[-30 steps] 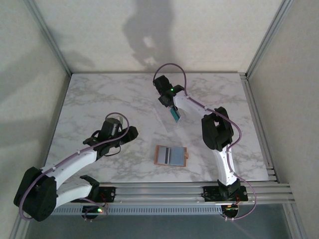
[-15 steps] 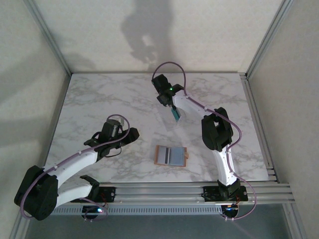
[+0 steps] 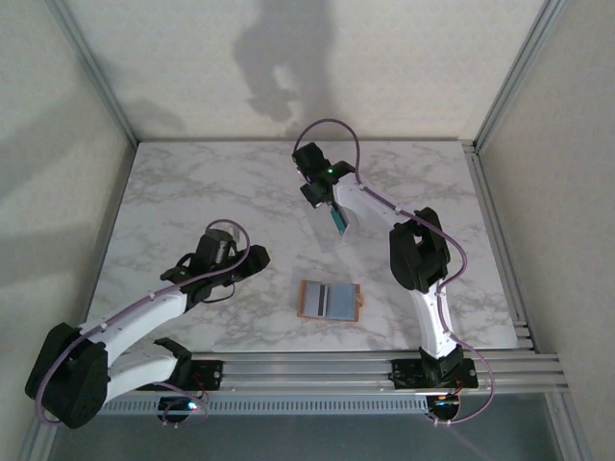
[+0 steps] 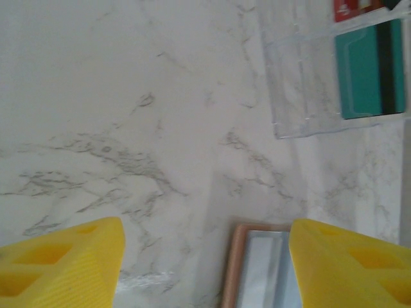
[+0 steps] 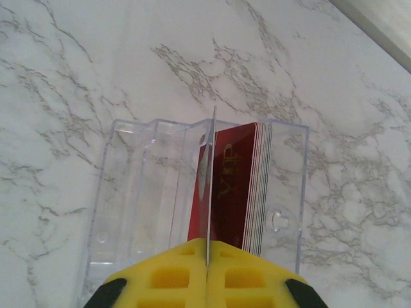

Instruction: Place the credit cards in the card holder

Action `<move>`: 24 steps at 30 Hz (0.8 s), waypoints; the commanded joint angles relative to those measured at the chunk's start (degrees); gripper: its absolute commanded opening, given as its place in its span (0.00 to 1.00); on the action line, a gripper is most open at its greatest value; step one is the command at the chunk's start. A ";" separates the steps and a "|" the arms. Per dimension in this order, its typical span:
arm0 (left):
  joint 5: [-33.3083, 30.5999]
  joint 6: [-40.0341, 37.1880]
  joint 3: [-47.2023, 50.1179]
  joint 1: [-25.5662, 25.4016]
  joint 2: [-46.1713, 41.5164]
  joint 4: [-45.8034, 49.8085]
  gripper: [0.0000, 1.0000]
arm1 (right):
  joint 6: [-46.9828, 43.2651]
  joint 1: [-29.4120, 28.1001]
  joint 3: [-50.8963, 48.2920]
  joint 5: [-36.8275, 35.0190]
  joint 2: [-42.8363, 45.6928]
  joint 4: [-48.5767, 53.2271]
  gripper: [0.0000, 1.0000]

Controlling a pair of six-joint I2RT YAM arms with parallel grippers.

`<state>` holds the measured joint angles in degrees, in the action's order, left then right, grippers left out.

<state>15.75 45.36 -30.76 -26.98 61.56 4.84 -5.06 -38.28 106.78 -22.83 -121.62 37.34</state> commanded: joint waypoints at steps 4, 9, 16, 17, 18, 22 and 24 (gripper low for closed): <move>-2.08 2.75 -3.25 -0.55 -4.50 4.04 0.69 | 3.30 -0.30 -1.81 3.79 7.19 0.18 0.00; -1.19 6.22 -3.12 -0.53 -8.98 3.20 0.70 | 3.64 -0.33 -5.15 6.82 11.40 -0.99 0.00; -4.64 14.87 -4.58 -0.53 -14.80 4.55 0.90 | 3.29 -1.43 -14.23 13.58 21.21 -4.62 0.00; -5.79 16.06 -5.54 -0.53 -14.58 5.86 0.92 | 3.21 -2.12 -16.46 15.18 23.02 -6.00 0.00; -6.52 17.18 -6.68 -0.53 -14.14 7.03 0.92 | 3.21 -3.20 -19.38 15.95 25.28 -8.35 0.00; -10.28 25.14 -9.66 -0.53 -11.24 11.17 0.92 | 3.03 -7.46 -32.87 20.55 34.38 -19.62 0.00; -14.27 31.97 -11.87 -0.53 -8.98 17.08 0.87 | 3.34 -8.89 -39.29 22.84 37.82 -25.78 0.00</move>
<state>8.34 66.26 -39.88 -27.24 50.46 13.41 -2.24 -45.36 73.36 -5.32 -87.72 22.48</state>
